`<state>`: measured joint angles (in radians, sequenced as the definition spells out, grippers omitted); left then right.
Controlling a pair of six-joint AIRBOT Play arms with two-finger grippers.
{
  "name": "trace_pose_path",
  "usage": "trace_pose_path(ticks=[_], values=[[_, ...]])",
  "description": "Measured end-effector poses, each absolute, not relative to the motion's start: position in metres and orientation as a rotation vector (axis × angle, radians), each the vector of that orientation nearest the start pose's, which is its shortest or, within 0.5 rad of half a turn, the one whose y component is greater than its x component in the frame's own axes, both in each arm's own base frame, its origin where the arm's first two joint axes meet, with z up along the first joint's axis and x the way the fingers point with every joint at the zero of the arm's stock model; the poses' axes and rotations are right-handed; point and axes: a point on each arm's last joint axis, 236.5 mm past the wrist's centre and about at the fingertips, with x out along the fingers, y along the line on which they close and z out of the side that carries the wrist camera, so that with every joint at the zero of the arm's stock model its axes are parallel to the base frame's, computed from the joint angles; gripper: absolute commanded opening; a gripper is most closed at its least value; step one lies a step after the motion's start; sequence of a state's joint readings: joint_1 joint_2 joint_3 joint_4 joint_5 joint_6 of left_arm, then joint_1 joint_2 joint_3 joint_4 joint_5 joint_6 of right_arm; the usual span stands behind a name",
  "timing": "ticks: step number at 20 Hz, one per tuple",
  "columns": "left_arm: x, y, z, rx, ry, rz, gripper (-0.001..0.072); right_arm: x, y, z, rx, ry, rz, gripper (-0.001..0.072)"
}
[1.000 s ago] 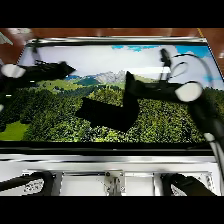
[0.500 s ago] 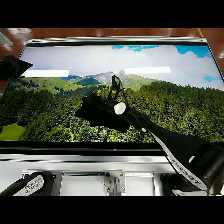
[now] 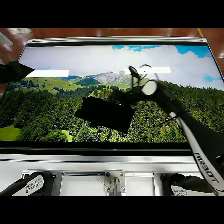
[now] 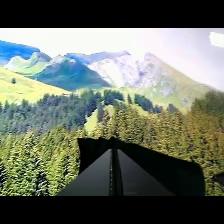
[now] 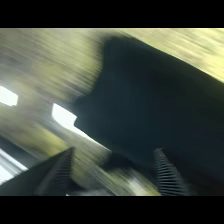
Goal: Fold the shirts.
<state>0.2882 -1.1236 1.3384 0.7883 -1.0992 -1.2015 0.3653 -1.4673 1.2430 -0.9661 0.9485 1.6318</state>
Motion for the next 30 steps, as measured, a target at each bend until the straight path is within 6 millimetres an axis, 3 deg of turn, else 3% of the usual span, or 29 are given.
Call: trace_pose_path(ticks=[2,4,5,9,12,13,14,16,19,22,24,26,28,30], values=[[0.429,-0.023,0.204,-0.374,0.677,-0.341,0.0033,0.363,0.198,-0.02,0.424,1.451,0.341,0.0675],[0.428,-0.021,0.201,-0.36,0.685,-0.333,0.0033,0.337,0.167,-0.044,0.476,1.568,0.254,0.0676],[0.427,-0.021,0.199,-0.355,0.693,-0.333,0.0033,0.331,0.164,-0.054,0.524,1.587,0.231,0.0675],[0.425,-0.021,0.196,-0.355,0.709,-0.331,0.0033,0.338,0.181,-0.085,0.72,1.532,0.21,0.0675],[0.425,-0.024,0.196,-0.363,0.715,-0.333,0.0033,0.348,0.207,-0.097,0.843,1.493,0.271,0.067],[0.425,-0.025,0.196,-0.365,0.715,-0.336,0.0033,0.352,0.217,-0.098,0.888,1.478,0.297,0.0583],[0.424,-0.028,0.197,-0.371,0.716,-0.343,0.0033,0.355,0.224,-0.099,0.924,1.466,0.313,0.0453],[0.424,-0.035,0.198,-0.382,0.719,-0.357,0.0033,0.364,0.232,-0.1,0.988,1.435,0.324,0.0073],[0.423,-0.047,0.198,-0.388,0.725,-0.38,0.0033,0.38,0.237,-0.089,1.007,1.377,0.385,0.0065],[0.421,-0.059,0.199,-0.387,0.732,-0.406,0.0033,0.411,0.227,-0.05,0.96,1.253,0.502,0.0065],[0.42,-0.067,0.199,-0.39,0.738,-0.42,0.0033,0.441,0.199,-0.016,0.932,1.13,0.522,0.0065],[0.419,-0.074,0.199,-0.393,0.744,-0.433,0.0033,0.47,0.152,0.015,0.908,1.013,0.483,0.0065],[0.417,-0.079,0.199,-0.4,0.752,-0.442,0.0033,0.488,0.085,0.036,0.9,0.921,0.38,0.0065],[0.416,-0.082,0.198,-0.41,0.76,-0.444,0.0033,0.492,0.008,0.051,0.906,0.844,0.239,0.0065]])
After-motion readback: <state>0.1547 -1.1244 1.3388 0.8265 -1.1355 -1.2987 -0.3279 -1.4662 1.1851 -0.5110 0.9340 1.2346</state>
